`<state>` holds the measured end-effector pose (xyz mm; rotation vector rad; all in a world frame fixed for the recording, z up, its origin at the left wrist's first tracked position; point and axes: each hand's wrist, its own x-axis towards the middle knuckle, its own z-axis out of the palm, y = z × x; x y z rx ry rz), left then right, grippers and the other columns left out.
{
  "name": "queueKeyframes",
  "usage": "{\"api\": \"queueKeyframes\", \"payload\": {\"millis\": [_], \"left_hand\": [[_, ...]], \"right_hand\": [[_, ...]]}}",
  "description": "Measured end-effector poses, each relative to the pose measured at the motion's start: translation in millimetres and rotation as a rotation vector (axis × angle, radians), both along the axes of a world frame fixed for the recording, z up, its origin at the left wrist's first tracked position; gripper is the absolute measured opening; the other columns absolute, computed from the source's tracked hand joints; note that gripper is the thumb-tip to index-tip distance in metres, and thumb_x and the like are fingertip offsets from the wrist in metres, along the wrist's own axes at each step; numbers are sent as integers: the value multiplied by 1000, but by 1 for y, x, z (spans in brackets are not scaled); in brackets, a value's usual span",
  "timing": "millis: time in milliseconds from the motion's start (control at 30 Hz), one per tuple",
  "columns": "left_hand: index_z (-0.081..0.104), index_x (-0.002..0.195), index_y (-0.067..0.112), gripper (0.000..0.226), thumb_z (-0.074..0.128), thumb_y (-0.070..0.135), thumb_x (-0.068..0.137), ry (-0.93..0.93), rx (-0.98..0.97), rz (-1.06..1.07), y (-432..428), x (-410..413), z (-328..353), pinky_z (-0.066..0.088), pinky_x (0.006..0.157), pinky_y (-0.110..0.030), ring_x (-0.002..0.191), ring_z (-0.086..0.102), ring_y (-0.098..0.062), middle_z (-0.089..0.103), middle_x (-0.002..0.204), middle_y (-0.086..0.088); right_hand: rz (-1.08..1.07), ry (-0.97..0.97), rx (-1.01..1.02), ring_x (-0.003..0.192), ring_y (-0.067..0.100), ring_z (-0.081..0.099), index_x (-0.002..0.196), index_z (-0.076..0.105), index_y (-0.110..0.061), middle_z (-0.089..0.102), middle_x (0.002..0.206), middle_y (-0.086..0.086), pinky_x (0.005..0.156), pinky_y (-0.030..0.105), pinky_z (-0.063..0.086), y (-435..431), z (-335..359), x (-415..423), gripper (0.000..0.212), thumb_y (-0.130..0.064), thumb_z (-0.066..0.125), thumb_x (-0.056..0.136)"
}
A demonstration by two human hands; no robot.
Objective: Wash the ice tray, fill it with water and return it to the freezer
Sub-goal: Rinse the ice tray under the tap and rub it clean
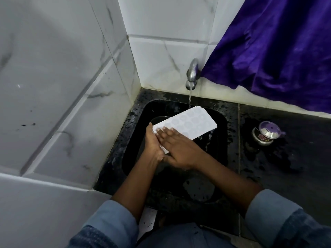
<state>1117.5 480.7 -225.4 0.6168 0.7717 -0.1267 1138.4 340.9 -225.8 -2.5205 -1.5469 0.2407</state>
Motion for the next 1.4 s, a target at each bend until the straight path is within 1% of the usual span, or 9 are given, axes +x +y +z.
{"api": "queueKeyframes", "payload": {"millis": [300, 567, 667, 733, 800, 900, 1033, 1267, 1400], "left_hand": [[71, 132, 9, 83, 27, 73, 106, 23, 95, 44, 10, 1, 8, 61, 83, -48, 106, 76, -43, 78, 121, -23], [62, 140, 3, 88, 27, 75, 104, -39, 22, -24, -3, 20, 25, 60, 85, -49, 106, 75, -43, 77, 121, -26], [60, 143, 6, 78, 44, 71, 104, -22, 5, -66, -4, 24, 30, 66, 67, -52, 87, 81, -42, 79, 110, -26], [66, 129, 5, 69, 54, 67, 102, 6, 64, -112, -7, 29, 35, 65, 58, -49, 75, 81, -38, 81, 95, -24], [70, 105, 6, 56, 58, 60, 104, 15, 179, -126, -11, 36, 37, 62, 54, -36, 61, 77, -29, 77, 75, -15], [73, 102, 16, 41, 51, 51, 109, -70, 282, -197, -26, 42, 32, 57, 70, -33, 78, 72, -21, 74, 91, -7], [72, 134, 20, 43, 51, 50, 110, -129, 442, -404, -37, 44, 13, 61, 89, -37, 111, 76, -19, 79, 124, -1], [68, 120, 6, 20, 61, 21, 109, 53, 691, -153, 0, 83, -37, 49, 78, -34, 95, 63, -28, 66, 105, -14], [66, 131, 5, 31, 57, 27, 111, 131, 602, -324, 13, 109, -47, 57, 65, -28, 90, 71, -26, 72, 120, -17]], "right_hand": [[-531, 103, -102, 161, 26, -10, 167, -4, -21, -10, 174, 7, 128, 52, -10, -41, -1, 59, 98, -80, -6, 89], [-313, 446, 190, 159, 15, -16, 168, 8, -25, -5, 175, -2, 128, 52, -13, -14, 3, 5, 78, -63, 36, 105], [-422, 577, 309, 160, 10, -6, 167, 20, -28, 10, 174, -10, 126, 53, -17, -15, 13, 4, 78, -60, 51, 102], [-503, 664, 386, 158, 6, 6, 164, 27, -33, 21, 171, -11, 128, 49, -9, -15, 16, 6, 79, -60, 60, 97], [-529, 800, 556, 152, 8, 31, 161, 35, -33, 39, 165, -7, 127, 42, 22, -13, 20, 9, 74, -50, 68, 97], [-717, 817, 846, 111, 9, 67, 144, 51, -26, 69, 126, -3, 94, 31, 54, -7, 19, 17, 48, -23, 71, 99], [-1154, 764, 976, 93, 23, 72, 120, 58, -14, 72, 104, 4, 80, 43, 59, -9, 9, 43, 27, -27, 69, 100], [-1461, 1061, 1226, 106, 36, 71, 118, 67, -7, 74, 117, 16, 92, 50, 59, -50, -23, 80, 24, -18, 72, 98], [-1544, 1094, 1256, 95, 20, 71, 115, 70, -9, 75, 104, 0, 61, 32, 59, -76, -40, 91, 19, -18, 71, 98]]}}
